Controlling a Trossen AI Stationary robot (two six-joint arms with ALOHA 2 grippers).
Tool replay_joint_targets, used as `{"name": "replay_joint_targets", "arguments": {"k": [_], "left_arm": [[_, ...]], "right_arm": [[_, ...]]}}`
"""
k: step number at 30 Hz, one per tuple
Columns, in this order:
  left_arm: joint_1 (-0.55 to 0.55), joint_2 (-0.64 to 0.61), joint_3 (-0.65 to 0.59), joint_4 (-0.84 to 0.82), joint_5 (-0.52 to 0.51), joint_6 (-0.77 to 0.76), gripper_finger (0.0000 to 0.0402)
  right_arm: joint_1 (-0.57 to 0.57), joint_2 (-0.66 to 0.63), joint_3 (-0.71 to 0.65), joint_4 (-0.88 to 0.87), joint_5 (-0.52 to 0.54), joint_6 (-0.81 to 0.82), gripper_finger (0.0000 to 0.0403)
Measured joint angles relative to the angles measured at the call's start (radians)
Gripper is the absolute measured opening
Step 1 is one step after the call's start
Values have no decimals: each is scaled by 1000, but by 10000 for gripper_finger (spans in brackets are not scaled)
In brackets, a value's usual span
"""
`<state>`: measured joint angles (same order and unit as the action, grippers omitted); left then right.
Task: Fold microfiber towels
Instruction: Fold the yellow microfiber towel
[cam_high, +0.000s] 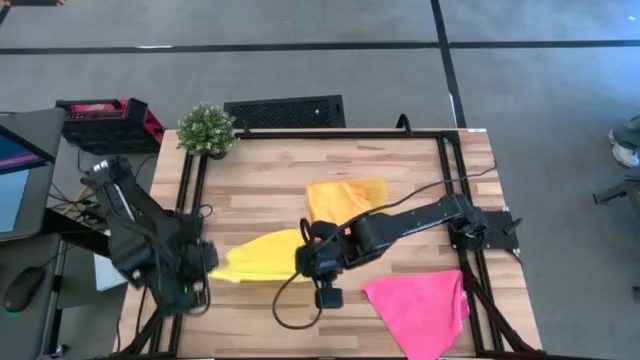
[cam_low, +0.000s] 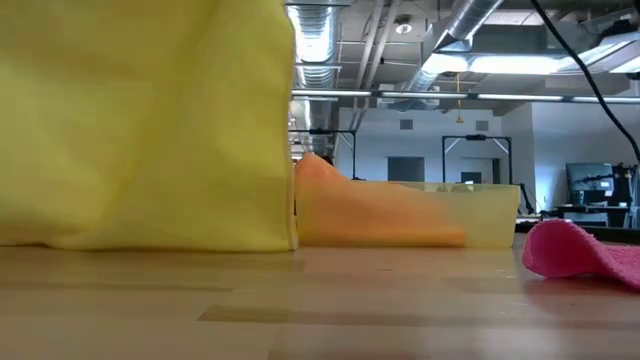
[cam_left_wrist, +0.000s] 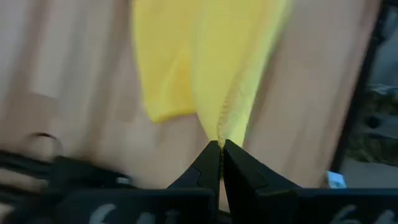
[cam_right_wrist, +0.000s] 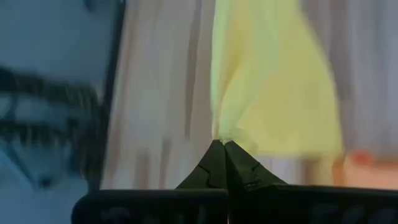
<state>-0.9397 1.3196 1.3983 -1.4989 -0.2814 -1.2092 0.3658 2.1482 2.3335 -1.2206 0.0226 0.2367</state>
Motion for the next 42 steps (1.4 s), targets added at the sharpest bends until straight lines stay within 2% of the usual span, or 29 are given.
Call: {"name": "replay_joint_targets", "arguments": {"k": [5, 11, 17, 20, 25, 31, 42], "left_arm": [[-69, 109, 0, 123, 52, -74, 0], [-94, 233, 0, 221, 115, -140, 0], [-98, 302, 0, 272, 146, -217, 0], [-99, 303, 0, 292, 127, -278, 0], [-95, 303, -1, 253, 81, -361, 0], [-79, 302, -67, 252, 112, -426, 0], [-4, 302, -203, 206, 100, -504, 0]], "right_arm": [[2, 51, 1, -5, -123, -3, 1], [-3, 96, 2, 31, -241, -65, 1], [-9, 152, 1, 3, -287, -88, 1], [-2, 186, 1, -17, -287, -88, 2], [-6, 252, -1, -55, -197, -81, 3], [-28, 248, 1, -80, -72, -80, 2], [-112, 248, 1, -72, 118, -71, 2]]}}
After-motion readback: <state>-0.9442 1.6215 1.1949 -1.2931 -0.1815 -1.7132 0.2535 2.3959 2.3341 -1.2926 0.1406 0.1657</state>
